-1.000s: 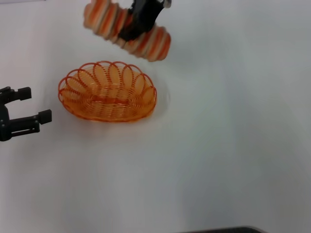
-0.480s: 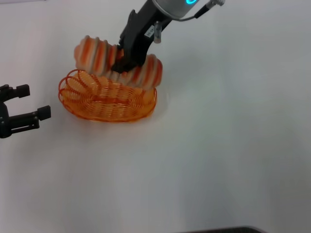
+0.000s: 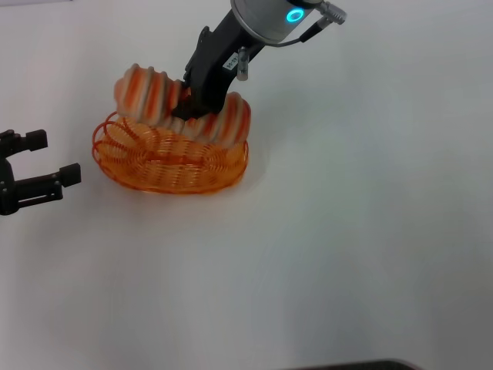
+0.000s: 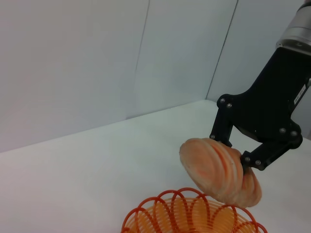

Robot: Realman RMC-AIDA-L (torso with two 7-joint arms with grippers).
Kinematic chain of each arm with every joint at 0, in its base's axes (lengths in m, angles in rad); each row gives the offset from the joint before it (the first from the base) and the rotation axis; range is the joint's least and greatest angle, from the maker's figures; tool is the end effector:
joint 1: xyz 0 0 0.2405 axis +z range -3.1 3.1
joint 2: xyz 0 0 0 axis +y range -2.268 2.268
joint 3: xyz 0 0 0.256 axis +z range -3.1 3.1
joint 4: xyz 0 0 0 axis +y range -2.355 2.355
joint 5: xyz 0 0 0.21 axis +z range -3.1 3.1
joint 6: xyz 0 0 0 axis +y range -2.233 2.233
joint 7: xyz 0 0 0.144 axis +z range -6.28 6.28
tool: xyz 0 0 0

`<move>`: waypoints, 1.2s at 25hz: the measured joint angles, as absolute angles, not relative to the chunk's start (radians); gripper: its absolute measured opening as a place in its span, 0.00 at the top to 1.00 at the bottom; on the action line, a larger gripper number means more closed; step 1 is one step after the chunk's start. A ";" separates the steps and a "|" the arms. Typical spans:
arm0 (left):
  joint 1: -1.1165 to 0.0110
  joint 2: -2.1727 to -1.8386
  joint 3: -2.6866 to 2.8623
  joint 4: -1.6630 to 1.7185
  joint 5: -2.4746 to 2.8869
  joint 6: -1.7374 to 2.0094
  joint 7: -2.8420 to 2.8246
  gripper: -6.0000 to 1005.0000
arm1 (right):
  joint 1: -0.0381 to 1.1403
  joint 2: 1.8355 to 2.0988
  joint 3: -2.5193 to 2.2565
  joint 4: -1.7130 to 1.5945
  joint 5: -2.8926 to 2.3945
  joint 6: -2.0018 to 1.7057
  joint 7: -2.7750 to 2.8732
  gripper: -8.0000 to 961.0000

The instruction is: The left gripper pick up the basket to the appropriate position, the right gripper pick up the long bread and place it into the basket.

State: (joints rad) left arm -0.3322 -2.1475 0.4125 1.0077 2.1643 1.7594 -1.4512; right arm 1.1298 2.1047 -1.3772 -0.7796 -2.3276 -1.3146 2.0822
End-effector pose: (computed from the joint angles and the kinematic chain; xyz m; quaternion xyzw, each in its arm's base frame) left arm -0.3124 0.2691 0.0582 -0.9146 -0.2704 -0.2139 0.2112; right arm 0.0550 0.4041 -0.0813 -0.9918 0.0493 -0.1054 0.0529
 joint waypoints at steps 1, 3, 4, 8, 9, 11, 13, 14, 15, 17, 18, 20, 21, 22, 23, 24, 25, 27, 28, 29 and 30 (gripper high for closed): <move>-0.332 -2.148 0.413 1.008 2.164 1.759 -1.451 0.13 | 1.130 2.105 -1.379 -0.778 -2.324 -1.313 2.079 0.70; -0.333 -2.148 0.412 1.008 2.164 1.759 -1.451 0.13 | 1.135 2.105 -1.384 -0.765 -2.312 -1.308 2.074 0.71; -0.334 -2.148 0.412 1.007 2.164 1.759 -1.451 0.13 | 1.137 2.105 -1.384 -0.759 -2.308 -1.307 2.075 0.71; -0.334 -2.149 0.411 1.006 2.159 1.759 -1.449 0.13 | 1.140 2.103 -1.383 -0.744 -2.276 -1.304 2.075 0.68; -0.334 -2.149 0.411 1.005 2.157 1.759 -1.449 0.13 | 1.139 2.102 -1.382 -0.742 -2.270 -1.303 2.076 0.64; -0.335 -2.149 0.411 1.004 2.156 1.759 -1.445 0.13 | 1.135 2.101 -1.381 -0.741 -2.264 -1.299 2.080 0.54; -0.337 -2.149 0.411 1.001 2.154 1.759 -1.441 0.13 | 1.131 2.101 -1.382 -0.741 -2.263 -1.296 2.082 0.44; -0.338 -2.149 0.412 0.998 2.153 1.759 -1.439 0.13 | 1.129 2.102 -1.382 -0.740 -2.263 -1.294 2.083 0.39; -0.339 -2.149 0.413 0.997 2.153 1.759 -1.439 0.13 | 1.128 2.103 -1.383 -0.739 -2.262 -1.293 2.083 0.34; -0.340 -2.149 0.416 0.994 2.153 1.754 -1.438 0.13 | 1.125 2.103 -1.383 -0.735 -2.261 -1.290 2.083 0.30; -0.341 -2.149 0.417 0.993 2.152 1.752 -1.438 0.13 | 1.124 2.103 -1.383 -0.733 -2.260 -1.288 2.082 0.27; -0.341 -2.149 0.418 0.989 2.152 1.748 -1.436 0.13 | 1.121 2.103 -1.383 -0.729 -2.245 -1.283 2.077 0.23; -0.341 -2.149 0.418 0.988 2.152 1.748 -1.435 0.13 | 1.121 2.103 -1.383 -0.729 -2.245 -1.283 2.077 0.21; -0.341 -2.149 0.418 0.986 2.152 1.748 -1.432 0.13 | 1.119 2.103 -1.383 -0.729 -2.240 -1.280 2.075 0.19; -0.341 -2.149 0.417 0.985 2.152 1.748 -1.428 0.13 | 1.117 2.102 -1.383 -0.731 -2.237 -1.277 2.074 0.17; -0.340 -2.149 0.414 0.983 2.152 1.747 -1.422 0.13 | 1.114 2.102 -1.383 -0.734 -2.235 -1.273 2.073 0.15; -0.340 -2.149 0.414 0.983 2.152 1.747 -1.422 0.13 | 1.109 2.101 -1.382 -0.740 -2.230 -1.267 2.071 0.13; -0.340 -2.149 0.412 0.983 2.152 1.747 -1.419 0.13 | 1.084 2.098 -1.376 -0.765 -2.206 -1.253 2.060 0.08; -0.340 -2.149 0.412 0.983 2.152 1.747 -1.419 0.13 | 1.059 2.097 -1.372 -0.793 -2.181 -1.247 2.049 0.06; -0.340 -2.149 0.413 0.983 2.152 1.747 -1.417 0.13 | 1.028 2.095 -1.366 -0.824 -2.148 -1.239 2.033 0.04; -0.341 -2.149 0.412 0.982 2.152 1.747 -1.412 0.13 | 0.982 2.094 -1.359 -0.865 -2.104 -1.227 2.005 0.02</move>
State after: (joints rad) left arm -0.3407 -2.1493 0.4119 0.9825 2.1520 1.7466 -1.4117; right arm 0.9816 2.0940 -1.3586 -0.8653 -2.1041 -1.2268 2.0046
